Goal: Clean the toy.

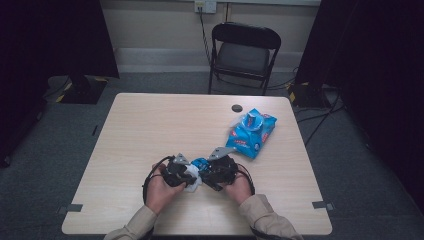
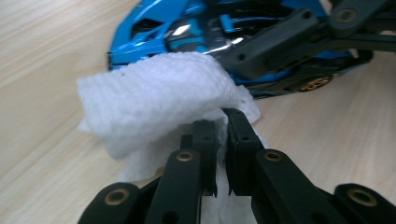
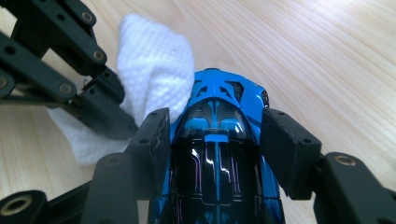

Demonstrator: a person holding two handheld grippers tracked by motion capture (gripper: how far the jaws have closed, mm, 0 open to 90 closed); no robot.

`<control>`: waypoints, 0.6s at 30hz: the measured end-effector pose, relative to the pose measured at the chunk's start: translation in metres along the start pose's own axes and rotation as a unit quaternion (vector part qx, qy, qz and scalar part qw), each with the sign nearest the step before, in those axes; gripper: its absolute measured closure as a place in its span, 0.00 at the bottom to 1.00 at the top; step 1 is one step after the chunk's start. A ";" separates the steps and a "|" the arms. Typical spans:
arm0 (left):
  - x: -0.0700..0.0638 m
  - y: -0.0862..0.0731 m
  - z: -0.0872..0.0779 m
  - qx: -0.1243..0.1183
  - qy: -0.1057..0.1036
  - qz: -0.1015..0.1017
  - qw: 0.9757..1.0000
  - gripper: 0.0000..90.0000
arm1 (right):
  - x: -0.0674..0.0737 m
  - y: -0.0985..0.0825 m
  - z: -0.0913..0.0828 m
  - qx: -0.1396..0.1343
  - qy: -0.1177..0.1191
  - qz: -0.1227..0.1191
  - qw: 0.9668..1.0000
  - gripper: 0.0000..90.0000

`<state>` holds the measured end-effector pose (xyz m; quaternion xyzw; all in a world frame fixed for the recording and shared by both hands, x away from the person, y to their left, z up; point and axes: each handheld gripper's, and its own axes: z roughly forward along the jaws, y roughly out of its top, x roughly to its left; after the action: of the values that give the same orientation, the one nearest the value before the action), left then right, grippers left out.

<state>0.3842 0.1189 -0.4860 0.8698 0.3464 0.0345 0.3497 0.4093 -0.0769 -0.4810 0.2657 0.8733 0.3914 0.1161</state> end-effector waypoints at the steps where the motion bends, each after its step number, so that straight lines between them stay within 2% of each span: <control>1: 0.000 0.000 0.000 0.000 0.000 0.000 1.000 0.94 | 0.000 0.000 0.000 0.000 0.000 0.000 1.000 0.49; 5: -0.007 0.003 0.003 0.005 -0.005 0.010 1.000 0.93 | 0.000 0.001 0.000 0.002 0.001 0.000 1.000 0.49; 18: -0.017 0.005 0.008 0.003 -0.015 0.015 1.000 0.94 | 0.000 0.002 0.001 0.005 0.001 -0.002 1.000 0.49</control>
<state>0.3769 0.1012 -0.4859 0.8764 0.3277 0.0260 0.3519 0.4106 -0.0752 -0.4802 0.2644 0.8757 0.3874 0.1150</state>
